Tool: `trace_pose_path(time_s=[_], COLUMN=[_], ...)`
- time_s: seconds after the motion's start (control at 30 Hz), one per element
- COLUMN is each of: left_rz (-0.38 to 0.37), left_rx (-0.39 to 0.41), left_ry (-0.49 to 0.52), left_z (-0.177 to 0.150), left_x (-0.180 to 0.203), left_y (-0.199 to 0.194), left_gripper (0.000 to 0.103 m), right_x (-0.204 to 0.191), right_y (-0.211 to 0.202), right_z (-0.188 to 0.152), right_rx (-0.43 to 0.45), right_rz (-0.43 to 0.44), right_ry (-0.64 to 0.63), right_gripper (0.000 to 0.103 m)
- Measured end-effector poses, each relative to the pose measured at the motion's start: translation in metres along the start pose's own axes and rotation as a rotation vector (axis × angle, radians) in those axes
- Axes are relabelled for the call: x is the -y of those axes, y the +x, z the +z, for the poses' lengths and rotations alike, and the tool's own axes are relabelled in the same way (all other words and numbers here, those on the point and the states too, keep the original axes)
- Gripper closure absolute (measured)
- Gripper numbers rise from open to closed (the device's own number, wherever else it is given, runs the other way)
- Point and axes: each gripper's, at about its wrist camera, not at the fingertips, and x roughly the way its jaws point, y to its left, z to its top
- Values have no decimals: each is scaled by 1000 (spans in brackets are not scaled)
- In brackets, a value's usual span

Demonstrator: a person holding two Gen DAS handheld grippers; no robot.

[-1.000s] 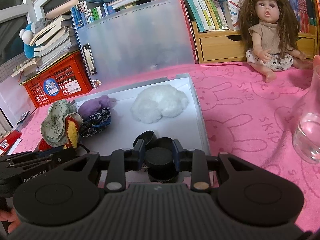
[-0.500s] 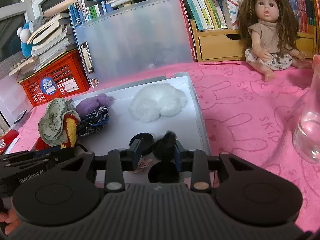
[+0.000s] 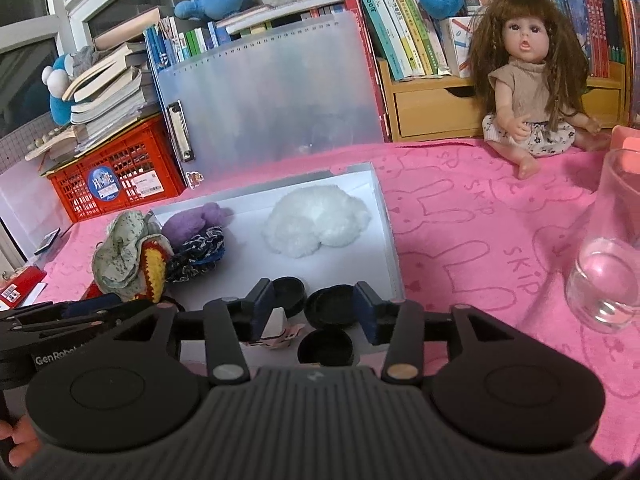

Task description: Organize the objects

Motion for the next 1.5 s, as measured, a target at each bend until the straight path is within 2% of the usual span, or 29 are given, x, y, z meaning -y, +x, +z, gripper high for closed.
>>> trace_pose_path(time_s=[0.1,0.2,0.27,0.33,0.67,1.1,1.5], left_rz=[-7,-8,-17,-29,-15,4,43], left_rx=[10,25,31,30,33,9,-29], left_ry=[1,6,6,2,7,7,-2], left_z=[2,3,4,5,4,-14,-35], left_x=[1,2,3,4,3,3,-1], left_y=[-7,-15,-20,-24,-41,-60,-62], left_gripper=[46,34,22,15,4,2,2], right_x=[1,1,0,0,-2,-7,-3], right_y=[-6,-12,-16,-21,-43,-65,-74], right_z=[0,0,0,0,-2,-16,-34], right_rx=[10,19,25,29,58,71,57], right_rz=[1,5,6,7,10,-4,-19], right_ry=[2,3,4,7,5,-37,-39], right_gripper=[39,36,34,32,17,13,11])
